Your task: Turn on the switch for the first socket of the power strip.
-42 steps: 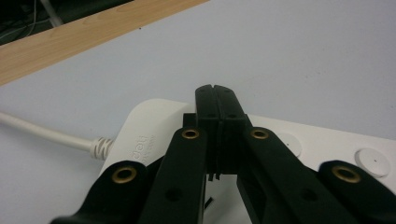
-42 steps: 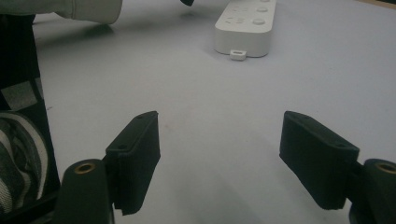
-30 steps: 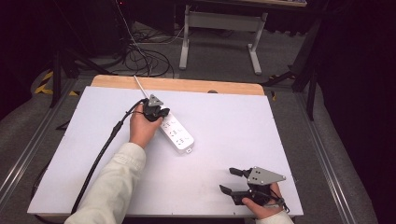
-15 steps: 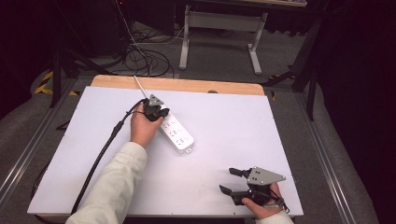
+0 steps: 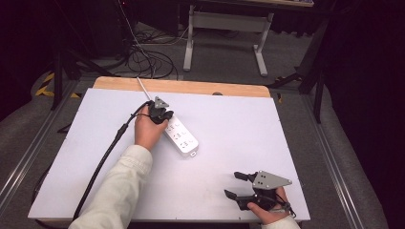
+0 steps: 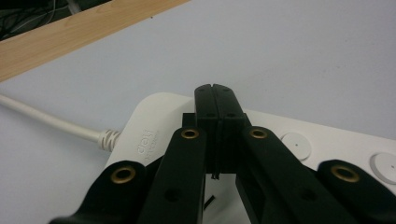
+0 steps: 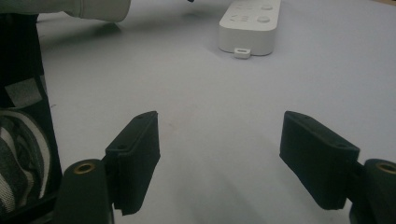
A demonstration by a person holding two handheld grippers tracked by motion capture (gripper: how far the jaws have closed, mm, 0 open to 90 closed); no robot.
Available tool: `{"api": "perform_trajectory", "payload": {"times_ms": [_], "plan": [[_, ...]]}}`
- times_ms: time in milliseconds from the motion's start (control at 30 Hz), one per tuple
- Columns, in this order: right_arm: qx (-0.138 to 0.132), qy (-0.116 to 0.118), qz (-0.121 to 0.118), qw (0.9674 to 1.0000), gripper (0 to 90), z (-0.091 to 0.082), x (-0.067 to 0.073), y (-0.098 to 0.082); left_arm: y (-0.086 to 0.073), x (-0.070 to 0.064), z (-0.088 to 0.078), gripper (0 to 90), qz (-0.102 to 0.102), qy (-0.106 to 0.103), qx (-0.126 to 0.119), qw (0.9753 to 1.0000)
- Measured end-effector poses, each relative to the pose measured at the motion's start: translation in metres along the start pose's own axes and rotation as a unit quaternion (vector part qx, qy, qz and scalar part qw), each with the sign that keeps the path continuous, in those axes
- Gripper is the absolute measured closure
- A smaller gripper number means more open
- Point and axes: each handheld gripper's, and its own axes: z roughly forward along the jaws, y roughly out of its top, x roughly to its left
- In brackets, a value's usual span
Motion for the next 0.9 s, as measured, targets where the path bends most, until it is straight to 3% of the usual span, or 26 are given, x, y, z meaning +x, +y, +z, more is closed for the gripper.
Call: {"api": "perform_trajectory", "payload": {"times_ms": [433,733,767,833,900], "plan": [[0.0,0.001,0.001,1.0,29.7,-0.0008,0.0002,-0.0004,0.0005,0.0015,0.0011,90.0,0.001,0.0,0.0,1.0],[0.0,0.0,0.0,1.0,29.6,-0.0015,0.0007,-0.0007,0.0013,0.0019,0.0013,90.0,-0.011,-0.006,0.006,0.9999],[0.0,0.0,0.001,1.0,29.5,-0.0017,0.0005,-0.0009,0.0019,0.0027,0.001,90.0,-0.014,-0.008,0.008,0.9998],[-0.002,-0.001,0.002,1.0,29.5,-0.002,0.0005,-0.0007,0.0032,0.0045,0.0005,90.0,-0.014,-0.034,-0.003,0.9993],[-0.003,-0.001,0.001,1.0,29.5,-0.0021,0.0006,-0.0003,0.0045,0.0048,-0.0005,90.0,-0.018,-0.035,-0.003,0.9992]]}}
